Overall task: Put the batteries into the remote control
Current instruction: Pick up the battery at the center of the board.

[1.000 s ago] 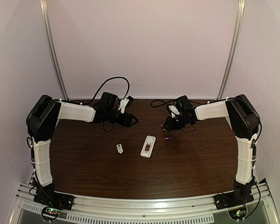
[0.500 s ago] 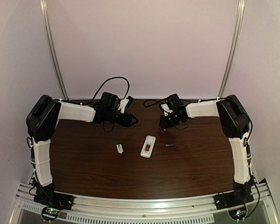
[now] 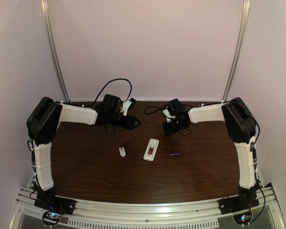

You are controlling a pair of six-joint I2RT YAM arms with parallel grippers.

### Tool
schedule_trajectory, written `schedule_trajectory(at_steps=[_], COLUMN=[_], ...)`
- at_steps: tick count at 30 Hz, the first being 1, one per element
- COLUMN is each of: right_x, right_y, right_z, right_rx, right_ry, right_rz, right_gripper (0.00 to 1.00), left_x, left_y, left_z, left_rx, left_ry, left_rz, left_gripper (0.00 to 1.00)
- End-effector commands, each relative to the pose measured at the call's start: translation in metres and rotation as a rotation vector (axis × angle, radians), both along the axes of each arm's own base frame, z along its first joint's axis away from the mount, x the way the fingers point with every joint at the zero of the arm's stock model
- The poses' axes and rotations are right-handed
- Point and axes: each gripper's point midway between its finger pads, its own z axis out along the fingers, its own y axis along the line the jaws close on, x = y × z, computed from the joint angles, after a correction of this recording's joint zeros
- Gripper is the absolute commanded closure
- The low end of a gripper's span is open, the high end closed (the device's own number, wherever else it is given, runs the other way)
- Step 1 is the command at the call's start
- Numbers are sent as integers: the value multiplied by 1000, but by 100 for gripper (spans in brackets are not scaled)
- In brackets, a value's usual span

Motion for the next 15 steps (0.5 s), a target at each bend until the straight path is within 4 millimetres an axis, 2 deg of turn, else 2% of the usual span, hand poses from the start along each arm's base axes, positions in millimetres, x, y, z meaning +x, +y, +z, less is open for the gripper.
schedule_trajectory(at_steps=[1, 5, 10, 13, 15], right_x=[-44, -66, -102, -130, -154], right_y=[-15, -17, -27, -24, -15], right_z=[-14, 31, 74, 82, 79], right_rx=[-30, 59, 126, 126, 119], right_ry=[103, 52, 9, 13, 26], right_rz=[36, 64, 106, 154, 199], right_gripper=[100, 100, 100, 100, 100], left_x=[0, -3, -9, -15, -19], left_y=[-3, -1, 1, 0, 0], left_z=[28, 31, 44, 47, 45], left_rx=[-30, -35, -57, -59, -48], left_ry=[-74, -77, -92, -96, -93], left_rz=[-10, -11, -14, -25, -26], left_gripper=[36, 36, 36, 36, 36])
